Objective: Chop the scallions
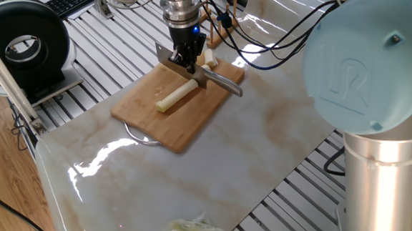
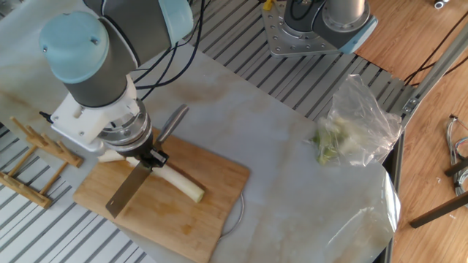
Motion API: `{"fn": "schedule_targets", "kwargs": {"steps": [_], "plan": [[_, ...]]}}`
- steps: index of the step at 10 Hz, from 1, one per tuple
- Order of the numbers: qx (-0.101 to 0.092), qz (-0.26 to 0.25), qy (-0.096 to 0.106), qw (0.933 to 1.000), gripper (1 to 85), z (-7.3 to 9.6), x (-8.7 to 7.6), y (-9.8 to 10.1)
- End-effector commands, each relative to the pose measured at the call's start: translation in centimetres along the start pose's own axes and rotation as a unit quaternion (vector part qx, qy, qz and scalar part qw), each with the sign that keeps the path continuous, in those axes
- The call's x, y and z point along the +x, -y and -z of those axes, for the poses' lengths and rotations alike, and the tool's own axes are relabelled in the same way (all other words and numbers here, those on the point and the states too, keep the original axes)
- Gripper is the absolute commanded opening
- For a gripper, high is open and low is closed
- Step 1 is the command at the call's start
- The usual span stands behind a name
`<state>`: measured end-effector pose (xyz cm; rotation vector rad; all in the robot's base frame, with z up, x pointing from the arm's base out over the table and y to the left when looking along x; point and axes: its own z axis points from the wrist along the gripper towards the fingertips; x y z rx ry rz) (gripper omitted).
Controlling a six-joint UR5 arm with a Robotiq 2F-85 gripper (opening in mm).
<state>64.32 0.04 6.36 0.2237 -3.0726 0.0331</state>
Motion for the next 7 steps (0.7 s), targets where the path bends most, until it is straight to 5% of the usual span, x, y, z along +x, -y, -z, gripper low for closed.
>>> {"fn": "schedule_targets", "kwargs": {"steps": [1,7], "plan": [[-0.014,-0.001,0.001,0.9999,1.3,1.2,-0.7,-0.8],[-0.007,-0.005,0.009,0.9999,1.3,-0.5,-1.3,-0.3]]}}
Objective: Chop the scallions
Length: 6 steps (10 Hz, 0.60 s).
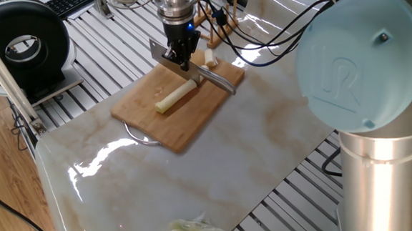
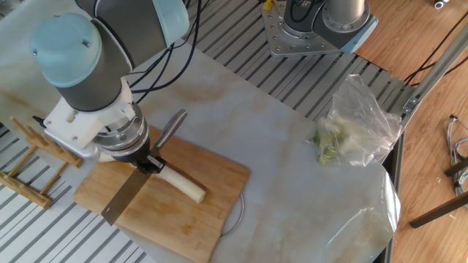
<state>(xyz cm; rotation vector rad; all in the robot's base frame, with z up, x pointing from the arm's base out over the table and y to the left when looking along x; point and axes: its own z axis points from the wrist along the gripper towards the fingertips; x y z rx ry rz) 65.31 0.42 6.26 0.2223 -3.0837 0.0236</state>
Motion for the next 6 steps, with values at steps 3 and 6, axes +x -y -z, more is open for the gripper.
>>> {"fn": "schedule_targets", "kwargs": {"steps": [3,6], "plan": [[-0.001,-0.007,0.008,0.9999,1.3,-0.96,-0.40,0.12],[0.000,-0.013,-0.004,0.9999,1.3,0.02,-0.05,-0.18]]}}
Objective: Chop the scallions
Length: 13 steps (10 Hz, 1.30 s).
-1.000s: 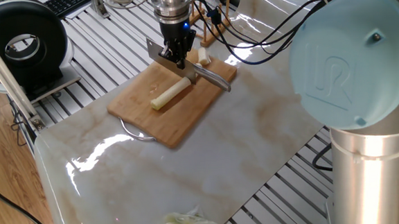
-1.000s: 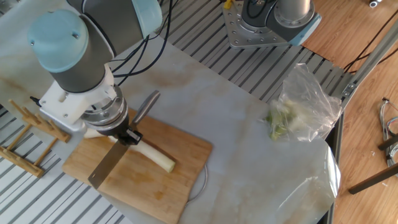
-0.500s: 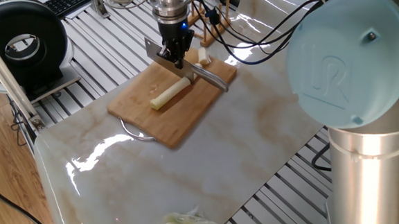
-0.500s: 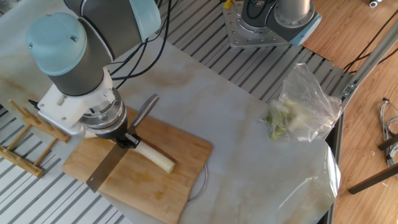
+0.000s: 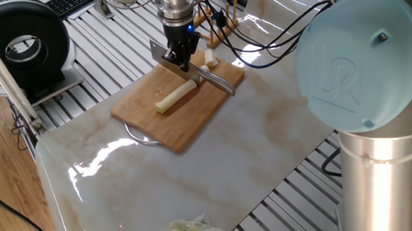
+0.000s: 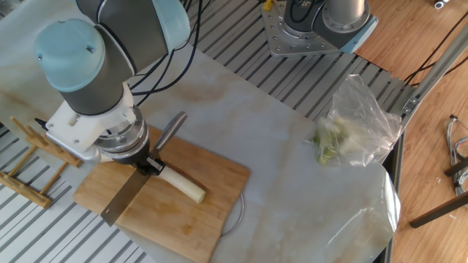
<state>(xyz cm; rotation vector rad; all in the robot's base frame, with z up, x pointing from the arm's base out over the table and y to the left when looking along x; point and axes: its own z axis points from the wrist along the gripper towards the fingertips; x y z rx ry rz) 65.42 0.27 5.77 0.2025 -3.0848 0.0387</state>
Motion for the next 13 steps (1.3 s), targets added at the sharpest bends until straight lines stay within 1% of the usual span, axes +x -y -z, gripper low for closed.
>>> {"fn": "schedule_targets", "kwargs": {"steps": [1,2,3,5,6,7,8,9,10,11,12,13], "plan": [[-0.005,-0.005,-0.005,1.0000,1.3,0.8,0.2,-0.3],[-0.006,-0.005,-0.007,0.9999,1.3,1.0,0.3,-0.4],[-0.009,-0.005,-0.004,0.9999,1.3,0.8,0.2,-0.6],[-0.008,-0.003,0.017,0.9998,1.3,-0.5,-0.6,-0.2],[-0.007,-0.002,0.017,0.9998,1.3,-0.5,-0.6,-0.1],[-0.006,-0.002,0.018,0.9998,1.3,-0.2,-0.7,-0.1],[-0.006,-0.002,0.013,0.9999,1.3,0.6,-1.0,-0.3],[-0.008,0.001,0.019,0.9998,1.3,1.7,-1.8,-0.5],[-0.008,0.005,0.028,0.9996,1.3,2.2,-2.4,-0.6],[-0.011,0.001,0.040,0.9991,1.3,1.8,-3.0,-0.9],[-0.012,0.002,0.047,0.9988,1.3,1.5,-3.2,-0.9],[-0.013,0.002,0.047,0.9988,1.3,1.1,-3.0,-0.8]]}}
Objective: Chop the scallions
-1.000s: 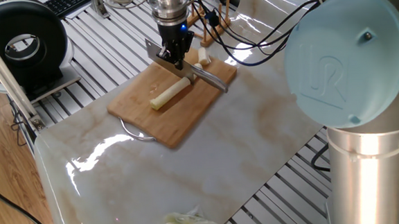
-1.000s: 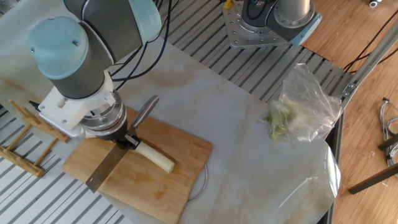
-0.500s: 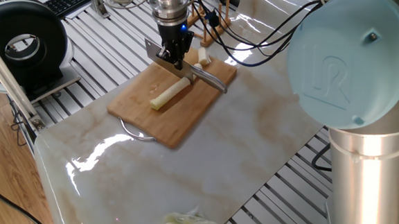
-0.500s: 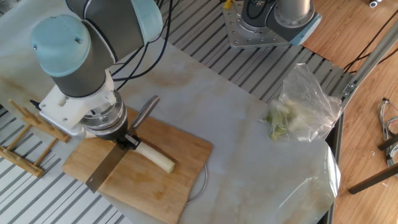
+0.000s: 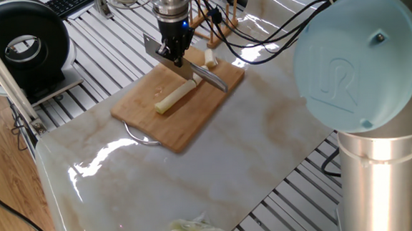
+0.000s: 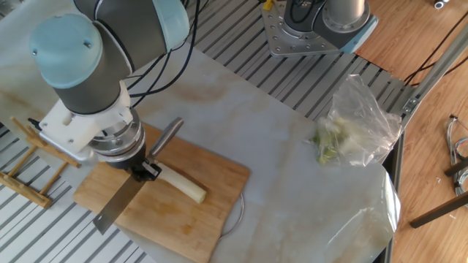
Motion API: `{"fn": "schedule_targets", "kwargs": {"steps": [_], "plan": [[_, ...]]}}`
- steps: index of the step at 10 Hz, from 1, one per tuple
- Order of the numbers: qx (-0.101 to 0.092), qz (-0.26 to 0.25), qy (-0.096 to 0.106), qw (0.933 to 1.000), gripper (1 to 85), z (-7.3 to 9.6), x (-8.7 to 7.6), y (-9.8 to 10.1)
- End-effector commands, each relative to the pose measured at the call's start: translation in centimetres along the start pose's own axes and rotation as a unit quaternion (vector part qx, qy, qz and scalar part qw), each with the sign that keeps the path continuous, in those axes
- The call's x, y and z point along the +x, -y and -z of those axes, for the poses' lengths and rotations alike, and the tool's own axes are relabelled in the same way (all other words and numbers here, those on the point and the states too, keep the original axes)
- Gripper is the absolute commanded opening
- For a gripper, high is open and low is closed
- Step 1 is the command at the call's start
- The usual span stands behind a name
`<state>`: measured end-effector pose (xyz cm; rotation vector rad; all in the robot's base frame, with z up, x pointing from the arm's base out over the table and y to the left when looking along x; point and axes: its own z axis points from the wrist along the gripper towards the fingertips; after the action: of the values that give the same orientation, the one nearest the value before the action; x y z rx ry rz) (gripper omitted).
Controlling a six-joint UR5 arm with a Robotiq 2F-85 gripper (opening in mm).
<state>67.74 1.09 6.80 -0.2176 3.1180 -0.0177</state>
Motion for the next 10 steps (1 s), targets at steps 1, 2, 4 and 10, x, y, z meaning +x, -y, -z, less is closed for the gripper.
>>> {"fn": "schedule_targets", "kwargs": {"steps": [1,2,4,10], "plan": [[-0.011,-0.003,0.016,0.9998,1.3,-0.6,-0.5,-0.5],[-0.010,-0.006,0.018,0.9998,1.3,-0.9,-0.4,-0.6],[-0.010,-0.008,0.020,0.9997,1.3,-1.5,-0.2,-0.9],[-0.007,-0.006,0.004,0.9999,1.3,-0.4,0.0,-0.1]]}}
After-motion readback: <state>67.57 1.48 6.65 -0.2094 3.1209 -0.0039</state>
